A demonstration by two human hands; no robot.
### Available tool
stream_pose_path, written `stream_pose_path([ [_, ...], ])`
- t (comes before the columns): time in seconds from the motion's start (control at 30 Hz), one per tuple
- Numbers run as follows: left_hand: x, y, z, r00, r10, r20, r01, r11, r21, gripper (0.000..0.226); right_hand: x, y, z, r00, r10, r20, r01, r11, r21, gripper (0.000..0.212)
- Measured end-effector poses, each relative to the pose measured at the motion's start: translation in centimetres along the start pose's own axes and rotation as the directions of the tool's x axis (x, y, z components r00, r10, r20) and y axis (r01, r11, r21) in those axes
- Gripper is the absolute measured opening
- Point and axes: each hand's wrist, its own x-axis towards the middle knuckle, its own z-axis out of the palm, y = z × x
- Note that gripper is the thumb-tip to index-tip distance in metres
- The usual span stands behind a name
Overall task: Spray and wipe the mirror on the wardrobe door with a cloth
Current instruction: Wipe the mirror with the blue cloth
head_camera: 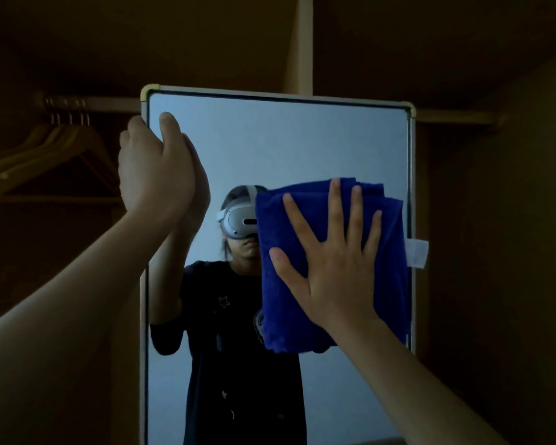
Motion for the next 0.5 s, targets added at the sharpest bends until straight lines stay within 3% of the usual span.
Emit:
stream_pose_path([
  [0.33, -0.3, 0.2, 0.7, 0.999, 0.009, -0.032, -0.008, 0.999, 0.043, 0.055, 8.7, 5.2, -2.5, 0.999, 0.034, 0.003, -0.034, 0.999, -0.013, 0.065],
  [0.5, 0.2, -0.3, 1.3, 0.998, 0.005, -0.064, -0.001, 0.998, 0.063, 0.059, 8.5, 5.3, -2.3, 0.999, 0.029, -0.022, -0.029, 0.999, -0.017, 0.065],
])
